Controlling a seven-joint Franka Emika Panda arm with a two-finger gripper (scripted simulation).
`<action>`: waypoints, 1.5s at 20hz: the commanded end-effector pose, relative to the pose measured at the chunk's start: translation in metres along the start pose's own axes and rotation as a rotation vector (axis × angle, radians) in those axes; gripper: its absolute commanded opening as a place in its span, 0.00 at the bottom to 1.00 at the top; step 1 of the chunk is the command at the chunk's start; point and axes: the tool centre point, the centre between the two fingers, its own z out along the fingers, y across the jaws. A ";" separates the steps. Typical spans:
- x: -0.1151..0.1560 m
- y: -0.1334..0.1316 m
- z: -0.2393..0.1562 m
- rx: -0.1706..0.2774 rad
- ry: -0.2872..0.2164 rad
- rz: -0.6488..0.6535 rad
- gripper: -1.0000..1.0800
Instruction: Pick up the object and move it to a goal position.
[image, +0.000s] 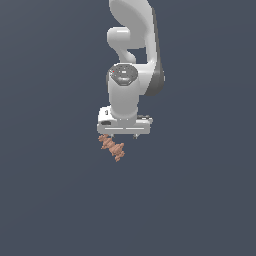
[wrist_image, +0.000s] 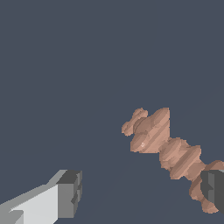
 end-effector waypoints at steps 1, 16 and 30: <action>0.000 0.000 0.000 0.000 0.000 0.000 0.62; 0.004 0.008 -0.007 -0.004 0.003 0.038 0.62; 0.015 0.011 0.004 -0.067 -0.061 0.260 0.62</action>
